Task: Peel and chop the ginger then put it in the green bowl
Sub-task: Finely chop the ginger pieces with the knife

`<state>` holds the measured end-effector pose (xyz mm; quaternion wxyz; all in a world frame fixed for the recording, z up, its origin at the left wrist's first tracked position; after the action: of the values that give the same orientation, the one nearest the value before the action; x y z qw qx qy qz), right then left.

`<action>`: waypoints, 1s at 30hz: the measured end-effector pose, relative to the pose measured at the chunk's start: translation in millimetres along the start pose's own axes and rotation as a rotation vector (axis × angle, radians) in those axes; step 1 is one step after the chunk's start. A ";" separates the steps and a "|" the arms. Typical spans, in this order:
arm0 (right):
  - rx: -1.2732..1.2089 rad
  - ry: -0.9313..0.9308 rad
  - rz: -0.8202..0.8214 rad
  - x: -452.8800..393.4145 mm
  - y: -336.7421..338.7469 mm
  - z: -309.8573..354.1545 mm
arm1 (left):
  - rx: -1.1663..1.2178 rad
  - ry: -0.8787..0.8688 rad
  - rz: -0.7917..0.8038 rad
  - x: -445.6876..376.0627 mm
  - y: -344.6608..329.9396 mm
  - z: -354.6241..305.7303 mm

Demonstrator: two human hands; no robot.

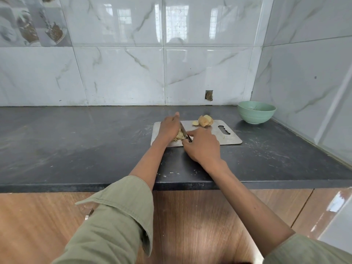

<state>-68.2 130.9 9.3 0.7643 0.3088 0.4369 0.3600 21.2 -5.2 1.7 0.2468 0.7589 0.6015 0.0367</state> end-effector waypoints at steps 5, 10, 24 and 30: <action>-0.033 -0.004 -0.064 0.1 9.0 -4.1 | 0.016 0.004 -0.021 -0.8 2.7 1.0; -0.048 0.013 -0.074 3.2 11.9 -6.5 | -0.060 -0.027 -0.022 2.1 2.0 -3.6; -0.046 0.199 -0.180 -75.3 44.4 -22.9 | -0.365 -0.201 -0.036 -7.3 -7.2 -6.5; -0.203 0.158 -0.273 -91.0 54.5 -58.5 | -0.700 -0.474 -0.039 -3.5 -33.5 -45.6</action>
<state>-168.3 95.5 67.8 0.7967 0.1386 0.4947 0.3184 -25.8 11.8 28.3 0.6220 0.6052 0.4934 0.0587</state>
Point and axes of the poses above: each hand's wrist, its own x-axis away from the middle knuckle, its own y-axis out of the back of the hand, z = x × y, the point moved 9 cm from there along -x, towards the middle knuckle, and after that the axes turned 1 degree about z, right-handed, at the moved point
